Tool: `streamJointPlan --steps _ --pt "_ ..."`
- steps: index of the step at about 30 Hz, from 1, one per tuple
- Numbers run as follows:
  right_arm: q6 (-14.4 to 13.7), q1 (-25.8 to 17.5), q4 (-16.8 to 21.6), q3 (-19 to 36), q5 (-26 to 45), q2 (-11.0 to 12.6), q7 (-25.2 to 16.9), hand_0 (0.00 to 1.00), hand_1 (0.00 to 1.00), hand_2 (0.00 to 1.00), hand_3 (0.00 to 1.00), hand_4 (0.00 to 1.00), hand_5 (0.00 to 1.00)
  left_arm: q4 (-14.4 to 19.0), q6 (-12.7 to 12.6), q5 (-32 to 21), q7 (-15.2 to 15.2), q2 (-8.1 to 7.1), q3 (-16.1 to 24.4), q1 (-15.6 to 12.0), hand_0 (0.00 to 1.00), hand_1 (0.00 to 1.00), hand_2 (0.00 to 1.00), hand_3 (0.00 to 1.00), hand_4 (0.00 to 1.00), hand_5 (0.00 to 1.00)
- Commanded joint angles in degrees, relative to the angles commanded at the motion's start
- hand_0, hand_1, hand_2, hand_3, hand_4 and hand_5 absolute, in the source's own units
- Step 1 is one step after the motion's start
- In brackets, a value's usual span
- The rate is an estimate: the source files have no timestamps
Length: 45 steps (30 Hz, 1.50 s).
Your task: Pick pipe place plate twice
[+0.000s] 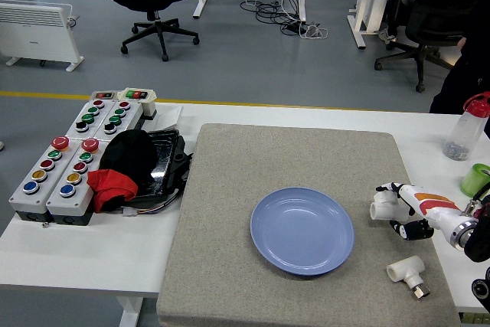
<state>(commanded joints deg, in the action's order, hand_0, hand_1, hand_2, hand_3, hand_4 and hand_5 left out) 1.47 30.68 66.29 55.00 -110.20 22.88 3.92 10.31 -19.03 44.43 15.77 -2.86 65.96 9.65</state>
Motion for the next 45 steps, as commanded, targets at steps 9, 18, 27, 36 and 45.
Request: streamJointPlan --steps 9,18,27,36,45 --pt "-2.6 0.7 7.0 -0.5 2.2 0.0 -1.2 0.417 0.485 0.518 0.590 0.418 0.025 0.0 0.1 -0.2 -0.1 -0.10 -0.1 0.0 0.722 0.762 0.725 0.679 0.416 0.998" --pt "-3.4 4.2 8.1 -7.1 6.1 -2.4 -2.4 0.410 0.482 0.516 0.584 0.404 0.035 0.0 0.0 -1.0 -0.2 -0.19 -0.6 0.3 0.721 0.762 0.725 0.678 0.415 0.998" --pt "-6.3 6.8 2.4 -14.2 8.5 -6.4 -2.6 0.425 0.485 0.517 0.583 0.405 0.039 0.0 0.0 -1.4 -0.3 -0.24 -0.8 0.4 0.721 0.761 0.725 0.679 0.416 0.998" --pt "-10.4 7.3 -1.1 -17.9 11.0 -7.6 -2.7 0.619 0.641 0.642 0.691 0.448 0.069 0.0 0.0 -1.7 -0.4 -0.28 -1.0 0.4 0.721 0.761 0.725 0.678 0.416 0.998" --pt "-8.9 7.8 0.2 -19.9 10.9 -7.8 -3.2 0.632 0.650 0.654 0.726 0.466 0.088 0.0 0.0 -1.6 -0.3 -0.26 -1.0 0.5 0.721 0.761 0.725 0.678 0.416 0.998"
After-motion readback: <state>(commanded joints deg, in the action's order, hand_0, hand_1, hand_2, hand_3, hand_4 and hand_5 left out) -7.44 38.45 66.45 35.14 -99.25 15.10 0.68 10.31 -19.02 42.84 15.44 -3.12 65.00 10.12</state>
